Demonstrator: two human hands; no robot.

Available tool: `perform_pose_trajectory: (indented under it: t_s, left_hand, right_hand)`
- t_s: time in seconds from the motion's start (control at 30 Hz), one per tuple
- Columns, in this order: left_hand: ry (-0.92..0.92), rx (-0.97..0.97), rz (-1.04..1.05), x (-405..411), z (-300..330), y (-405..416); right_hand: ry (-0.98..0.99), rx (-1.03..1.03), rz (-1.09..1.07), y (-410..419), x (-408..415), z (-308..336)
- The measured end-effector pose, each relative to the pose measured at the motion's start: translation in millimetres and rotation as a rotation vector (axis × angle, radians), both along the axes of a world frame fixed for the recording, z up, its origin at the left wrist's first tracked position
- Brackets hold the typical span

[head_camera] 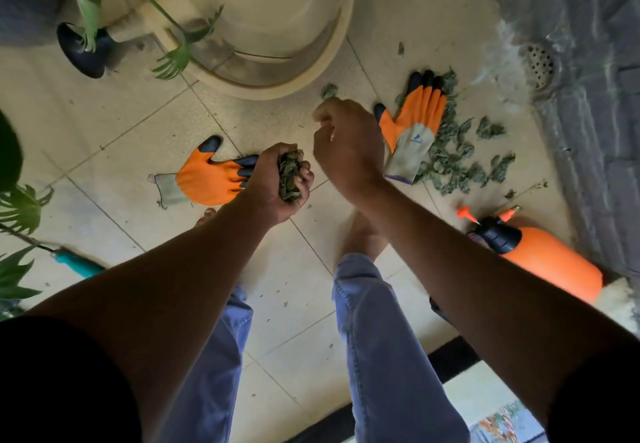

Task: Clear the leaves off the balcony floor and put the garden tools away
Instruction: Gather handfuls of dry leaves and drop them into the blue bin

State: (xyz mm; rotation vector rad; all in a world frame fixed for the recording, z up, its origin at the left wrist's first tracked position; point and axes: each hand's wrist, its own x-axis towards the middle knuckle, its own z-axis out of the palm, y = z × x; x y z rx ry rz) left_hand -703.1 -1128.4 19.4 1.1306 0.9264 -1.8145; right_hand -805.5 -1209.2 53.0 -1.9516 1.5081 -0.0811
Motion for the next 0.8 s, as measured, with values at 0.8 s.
perform_pose_trajectory:
  t_s: [0.8]
  left_hand:
    - [-0.124, 0.003, -0.121, -34, -48, -10]
  right_hand:
    - [-0.080, 0.131, 0.264, 19, -46, -27]
